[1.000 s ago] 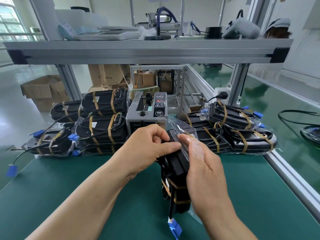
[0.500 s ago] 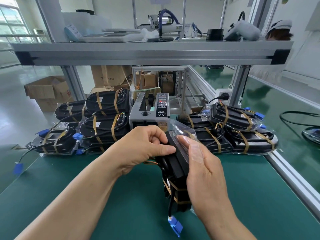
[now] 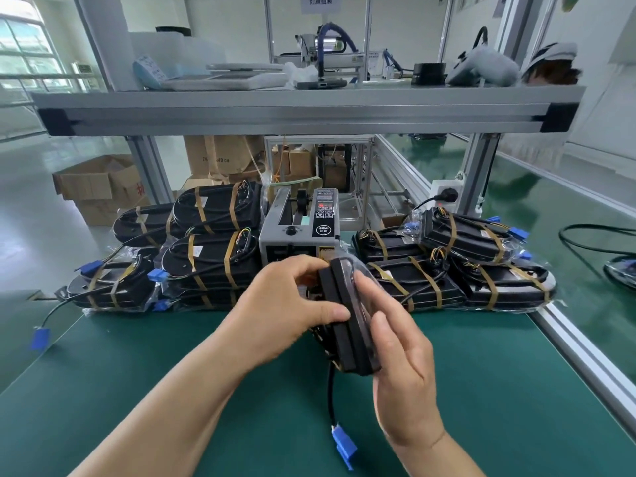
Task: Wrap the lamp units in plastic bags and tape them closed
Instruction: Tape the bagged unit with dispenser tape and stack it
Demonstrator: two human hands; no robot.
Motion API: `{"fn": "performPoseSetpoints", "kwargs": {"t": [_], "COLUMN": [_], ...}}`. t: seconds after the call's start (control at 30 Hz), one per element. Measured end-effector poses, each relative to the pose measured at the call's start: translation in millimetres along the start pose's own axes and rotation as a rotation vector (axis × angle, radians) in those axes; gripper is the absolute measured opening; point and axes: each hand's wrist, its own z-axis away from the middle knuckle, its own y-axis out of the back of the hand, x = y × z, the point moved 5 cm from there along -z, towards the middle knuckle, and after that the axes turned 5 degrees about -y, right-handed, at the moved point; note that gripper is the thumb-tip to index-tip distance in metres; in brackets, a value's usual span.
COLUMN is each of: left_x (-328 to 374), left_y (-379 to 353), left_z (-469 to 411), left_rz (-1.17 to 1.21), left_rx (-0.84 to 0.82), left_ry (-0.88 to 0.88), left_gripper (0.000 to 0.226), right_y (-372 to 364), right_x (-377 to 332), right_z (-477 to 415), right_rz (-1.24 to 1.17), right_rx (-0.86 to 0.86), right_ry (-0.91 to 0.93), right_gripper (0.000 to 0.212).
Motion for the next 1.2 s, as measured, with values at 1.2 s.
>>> {"fn": "performPoseSetpoints", "kwargs": {"t": [1.2], "left_x": [-24], "left_y": [-61], "left_z": [76], "left_rz": [-0.266], "left_rx": [0.153], "left_ry": [-0.513], "left_gripper": [0.04], "right_y": [29], "right_x": [17], "right_z": [40], "right_rz": [0.174], "right_rx": [0.263], "right_ry": [-0.398], "right_gripper": [0.025]}}
